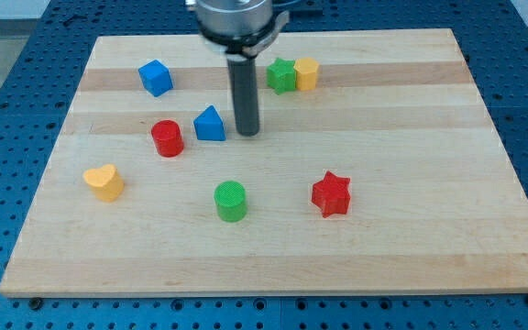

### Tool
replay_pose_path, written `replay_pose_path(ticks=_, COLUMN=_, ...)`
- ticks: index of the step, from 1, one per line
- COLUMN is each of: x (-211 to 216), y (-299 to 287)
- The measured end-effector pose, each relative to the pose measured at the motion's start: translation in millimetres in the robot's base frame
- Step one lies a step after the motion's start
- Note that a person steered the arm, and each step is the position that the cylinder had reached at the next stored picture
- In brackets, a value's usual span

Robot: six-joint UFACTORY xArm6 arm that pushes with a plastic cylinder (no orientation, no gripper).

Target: Move blue triangle closer to blue cube

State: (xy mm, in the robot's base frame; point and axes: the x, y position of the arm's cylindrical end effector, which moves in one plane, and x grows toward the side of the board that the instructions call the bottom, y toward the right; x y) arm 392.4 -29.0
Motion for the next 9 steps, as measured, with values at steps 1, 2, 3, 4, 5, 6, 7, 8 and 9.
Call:
replay_pose_path(ticks=1, x=-19, y=7)
replay_pose_path(ticks=2, x=2, y=7)
replay_pose_path(ticks=3, x=23, y=1)
replay_pose_path(ticks=4, x=26, y=-44)
replay_pose_path(ticks=5, x=21, y=-80)
replay_pose_path(ticks=6, x=0, y=-85)
replay_pose_path(ticks=7, x=-28, y=-85)
replay_pose_path(ticks=8, x=-36, y=-85)
replay_pose_path(ticks=9, x=-13, y=-96)
